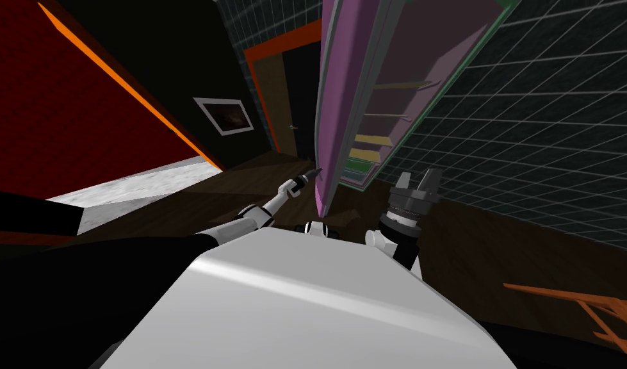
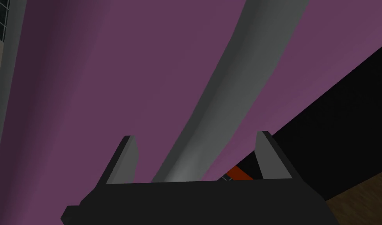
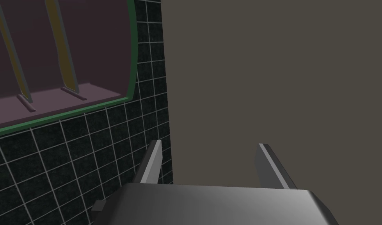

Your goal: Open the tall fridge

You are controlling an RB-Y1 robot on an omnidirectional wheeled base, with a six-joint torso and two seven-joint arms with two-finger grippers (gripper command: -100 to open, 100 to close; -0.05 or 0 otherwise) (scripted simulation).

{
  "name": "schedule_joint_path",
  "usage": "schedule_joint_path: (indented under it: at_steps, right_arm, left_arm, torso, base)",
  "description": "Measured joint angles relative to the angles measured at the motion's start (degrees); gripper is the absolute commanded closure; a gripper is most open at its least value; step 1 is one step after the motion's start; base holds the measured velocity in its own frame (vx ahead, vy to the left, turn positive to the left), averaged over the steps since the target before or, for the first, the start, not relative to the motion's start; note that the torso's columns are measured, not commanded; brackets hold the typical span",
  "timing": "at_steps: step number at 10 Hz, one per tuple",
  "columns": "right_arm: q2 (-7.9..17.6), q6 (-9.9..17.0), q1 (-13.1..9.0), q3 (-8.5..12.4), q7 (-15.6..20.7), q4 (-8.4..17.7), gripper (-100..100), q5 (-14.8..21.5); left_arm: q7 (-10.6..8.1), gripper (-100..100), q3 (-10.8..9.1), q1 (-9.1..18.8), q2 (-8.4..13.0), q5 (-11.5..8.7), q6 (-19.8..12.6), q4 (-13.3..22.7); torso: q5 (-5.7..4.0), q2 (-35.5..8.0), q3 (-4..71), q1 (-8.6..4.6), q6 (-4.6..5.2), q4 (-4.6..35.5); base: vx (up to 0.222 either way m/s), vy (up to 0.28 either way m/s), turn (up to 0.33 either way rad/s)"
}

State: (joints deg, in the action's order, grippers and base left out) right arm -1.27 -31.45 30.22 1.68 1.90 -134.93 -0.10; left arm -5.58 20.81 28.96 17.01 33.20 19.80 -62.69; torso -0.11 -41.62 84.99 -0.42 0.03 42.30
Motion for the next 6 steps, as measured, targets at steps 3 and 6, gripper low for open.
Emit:
schedule_joint_path:
  at_steps: [3,6]
  right_arm:
    - [0.0,0.0,0.0,0.0,0.0,0.0,0,0.0]
    - [0.0,0.0,0.0,0.0,0.0,0.0,0,0.0]
  left_arm:
    - [-0.56,-100,3.34,-0.3,2.5,-2.4,-3.7,-4.8]
    - [-0.54,-100,5.70,0.0,3.7,-4.2,-6.0,-8.4]
  torso:
    - [0.03,-0.6,-0.4,0.17,0.06,0.0]
    - [0.16,-0.7,-0.4,0.58,-0.08,0.0]
  base:
    - [0.040,-0.043,0.087]
    - [0.035,-0.002,0.061]
